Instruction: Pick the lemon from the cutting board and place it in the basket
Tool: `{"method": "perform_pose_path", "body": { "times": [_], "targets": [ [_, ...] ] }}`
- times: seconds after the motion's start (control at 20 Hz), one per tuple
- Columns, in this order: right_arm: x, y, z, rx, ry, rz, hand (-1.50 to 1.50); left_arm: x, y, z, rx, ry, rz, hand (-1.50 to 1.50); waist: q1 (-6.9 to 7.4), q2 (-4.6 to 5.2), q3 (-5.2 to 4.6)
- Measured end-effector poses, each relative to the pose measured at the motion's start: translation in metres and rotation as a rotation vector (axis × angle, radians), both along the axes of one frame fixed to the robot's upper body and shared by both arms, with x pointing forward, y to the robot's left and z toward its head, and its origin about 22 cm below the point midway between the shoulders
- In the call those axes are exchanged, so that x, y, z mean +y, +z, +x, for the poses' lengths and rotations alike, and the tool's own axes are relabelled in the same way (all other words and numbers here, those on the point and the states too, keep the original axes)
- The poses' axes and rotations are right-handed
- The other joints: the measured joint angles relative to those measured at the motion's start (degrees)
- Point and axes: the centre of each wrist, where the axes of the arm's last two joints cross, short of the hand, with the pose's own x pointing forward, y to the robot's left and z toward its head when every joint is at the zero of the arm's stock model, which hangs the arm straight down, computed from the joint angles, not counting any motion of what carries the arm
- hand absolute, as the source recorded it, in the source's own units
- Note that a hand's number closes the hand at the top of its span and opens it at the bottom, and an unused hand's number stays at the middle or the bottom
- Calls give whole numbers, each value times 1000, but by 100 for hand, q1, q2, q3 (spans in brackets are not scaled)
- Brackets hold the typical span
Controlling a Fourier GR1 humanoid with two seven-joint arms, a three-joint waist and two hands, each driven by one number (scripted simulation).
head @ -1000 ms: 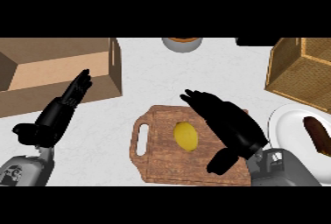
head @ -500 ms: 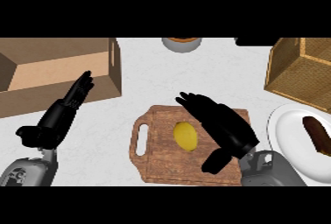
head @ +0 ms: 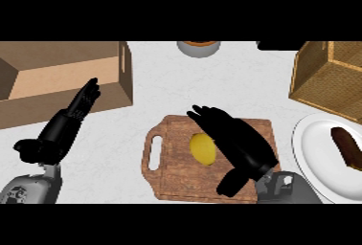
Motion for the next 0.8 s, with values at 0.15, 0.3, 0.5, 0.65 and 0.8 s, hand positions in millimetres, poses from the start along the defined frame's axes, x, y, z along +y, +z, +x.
{"method": "perform_pose_path", "body": {
  "times": [0.15, 0.3, 0.5, 0.65, 0.8],
  "targets": [
    [0, -11, 1, 2, -4, -35, -150, 0, 7, 4, 4, -1, 0, 0, 1, 2, 0],
    [4, -15, 6, 2, -5, -54, -150, 2, 2, 6, 11, -1, 2, 0, 2, 3, 0],
    [17, -30, 7, 7, -3, -75, -150, 1, 4, 0, 4, -7, 1, 0, 10, 2, 0],
    [24, -31, 11, 13, -8, -84, -150, -4, -1, 4, 1, -2, 0, 0, 4, 4, 0],
    [27, -34, 14, 13, -16, -104, -150, 0, 1, 6, 7, -5, -1, 0, 4, 3, 0]
  ]
}}
